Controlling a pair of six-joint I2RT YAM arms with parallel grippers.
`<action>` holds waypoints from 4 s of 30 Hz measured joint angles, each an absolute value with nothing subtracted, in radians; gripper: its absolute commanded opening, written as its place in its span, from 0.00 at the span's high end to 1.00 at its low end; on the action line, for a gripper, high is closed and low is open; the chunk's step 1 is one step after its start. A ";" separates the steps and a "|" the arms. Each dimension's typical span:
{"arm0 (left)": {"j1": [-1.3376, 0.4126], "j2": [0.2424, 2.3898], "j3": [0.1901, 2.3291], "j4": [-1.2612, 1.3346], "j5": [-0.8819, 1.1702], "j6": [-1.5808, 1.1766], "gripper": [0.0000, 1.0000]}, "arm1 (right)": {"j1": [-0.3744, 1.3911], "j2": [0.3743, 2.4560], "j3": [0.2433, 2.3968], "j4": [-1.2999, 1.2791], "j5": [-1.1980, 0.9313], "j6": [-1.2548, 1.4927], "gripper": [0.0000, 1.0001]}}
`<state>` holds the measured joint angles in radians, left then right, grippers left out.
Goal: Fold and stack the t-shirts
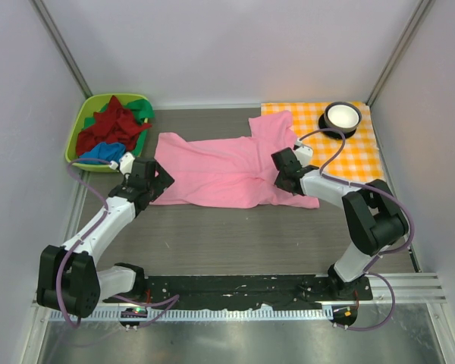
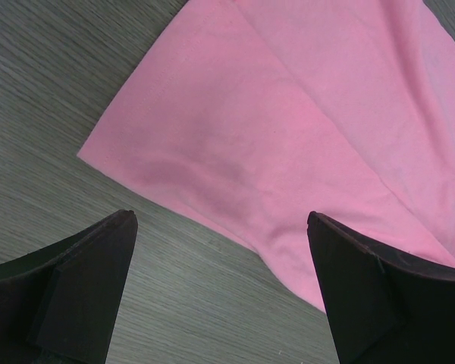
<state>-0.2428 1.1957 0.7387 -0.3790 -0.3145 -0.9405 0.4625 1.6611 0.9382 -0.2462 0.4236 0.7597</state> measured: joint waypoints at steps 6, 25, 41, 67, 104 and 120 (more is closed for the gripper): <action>-0.243 1.196 0.739 -0.379 -0.315 -0.938 0.00 | 0.464 1.660 0.938 -0.247 0.425 0.758 0.55; -0.243 1.196 0.739 -0.383 -0.315 -0.935 0.00 | 0.484 1.632 0.926 -0.252 0.447 0.756 0.61; -0.243 1.196 0.739 -0.385 -0.317 -0.935 0.00 | 0.490 1.678 0.908 -0.212 0.432 0.763 0.78; -0.243 1.175 0.740 -0.400 -0.318 -0.935 0.00 | 0.562 1.645 1.198 -0.304 0.512 0.703 0.99; -0.273 1.294 0.680 -0.492 -0.296 -0.910 0.00 | 0.576 1.182 0.767 -0.533 0.603 0.765 0.07; -0.274 1.356 0.667 -0.416 -0.392 -1.023 0.00 | 0.576 1.034 0.697 -0.548 0.554 0.767 0.10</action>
